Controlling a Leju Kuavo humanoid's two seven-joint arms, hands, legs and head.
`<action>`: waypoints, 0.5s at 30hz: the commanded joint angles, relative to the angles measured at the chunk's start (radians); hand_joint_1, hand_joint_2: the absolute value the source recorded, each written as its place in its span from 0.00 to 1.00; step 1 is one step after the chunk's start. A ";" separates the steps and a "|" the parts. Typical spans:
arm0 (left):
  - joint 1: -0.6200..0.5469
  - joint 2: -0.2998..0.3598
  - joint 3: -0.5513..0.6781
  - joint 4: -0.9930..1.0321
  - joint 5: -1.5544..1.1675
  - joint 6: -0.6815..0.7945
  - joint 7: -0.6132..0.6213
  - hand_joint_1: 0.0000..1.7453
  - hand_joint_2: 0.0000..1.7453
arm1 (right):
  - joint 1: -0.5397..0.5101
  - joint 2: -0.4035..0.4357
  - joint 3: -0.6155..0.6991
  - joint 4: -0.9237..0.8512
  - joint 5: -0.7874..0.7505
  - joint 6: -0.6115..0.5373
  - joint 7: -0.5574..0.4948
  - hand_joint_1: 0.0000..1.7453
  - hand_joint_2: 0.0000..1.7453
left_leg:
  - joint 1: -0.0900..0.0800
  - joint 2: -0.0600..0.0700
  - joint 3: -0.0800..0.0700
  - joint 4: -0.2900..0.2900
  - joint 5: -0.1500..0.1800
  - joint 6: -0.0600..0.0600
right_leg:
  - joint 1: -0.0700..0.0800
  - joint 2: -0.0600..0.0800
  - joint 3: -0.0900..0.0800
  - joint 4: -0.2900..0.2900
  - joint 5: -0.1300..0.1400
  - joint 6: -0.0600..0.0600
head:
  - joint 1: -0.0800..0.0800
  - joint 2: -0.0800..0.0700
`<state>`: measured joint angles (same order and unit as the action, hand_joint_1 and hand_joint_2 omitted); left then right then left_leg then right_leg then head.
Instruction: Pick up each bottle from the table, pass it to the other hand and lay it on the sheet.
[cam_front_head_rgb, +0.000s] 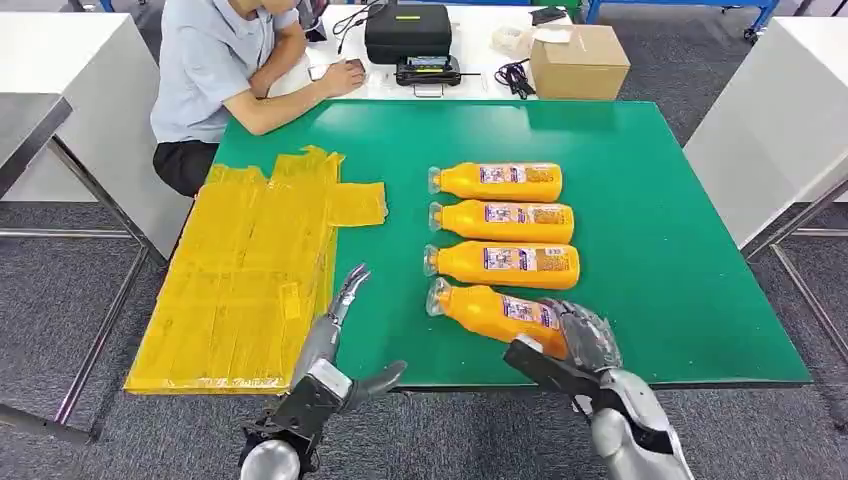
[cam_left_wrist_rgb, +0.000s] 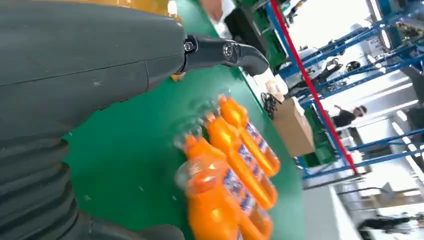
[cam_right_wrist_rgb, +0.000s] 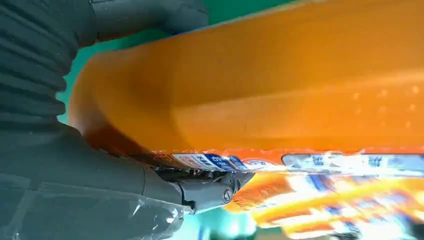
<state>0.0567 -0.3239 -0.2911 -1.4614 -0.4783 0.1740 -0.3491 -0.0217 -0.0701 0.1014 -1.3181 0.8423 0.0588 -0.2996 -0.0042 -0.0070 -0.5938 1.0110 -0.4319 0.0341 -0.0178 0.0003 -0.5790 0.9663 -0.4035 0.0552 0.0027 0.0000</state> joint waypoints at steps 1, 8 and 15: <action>0.017 -0.025 -0.014 0.037 0.326 -0.045 0.041 0.00 1.00 | 0.056 0.207 0.020 -0.294 -0.127 -0.025 -0.036 1.00 1.00 | 0.000 0.005 0.000 0.000 -0.002 -0.003 | 0.000 0.004 -0.003 0.002 -0.001 -0.003 | -0.002 0.000; 0.033 -0.025 0.031 0.047 0.528 -0.028 0.060 0.00 1.00 | 0.051 0.270 0.023 -0.336 -0.209 -0.023 -0.071 0.98 1.00 | 0.002 0.002 -0.006 0.000 0.000 -0.003 | 0.001 0.002 -0.007 0.002 -0.001 -0.002 | -0.001 0.000; 0.018 -0.025 0.023 0.099 0.609 -0.070 0.083 0.00 1.00 | 0.034 0.277 0.034 -0.287 -0.221 -0.026 -0.097 1.00 1.00 | 0.000 0.000 -0.007 -0.001 0.000 -0.003 | -0.001 0.001 -0.007 0.001 -0.002 -0.002 | -0.001 0.000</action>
<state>0.0693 -0.3239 -0.2724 -1.4527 0.0801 0.1289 -0.2834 0.0404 0.1888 0.1156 -1.6327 0.6298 0.0324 -0.3822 -0.0050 -0.0085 -0.6040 1.0108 -0.4306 0.0327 -0.0198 0.0001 -0.5892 0.9679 -0.4040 0.0549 0.0019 0.0000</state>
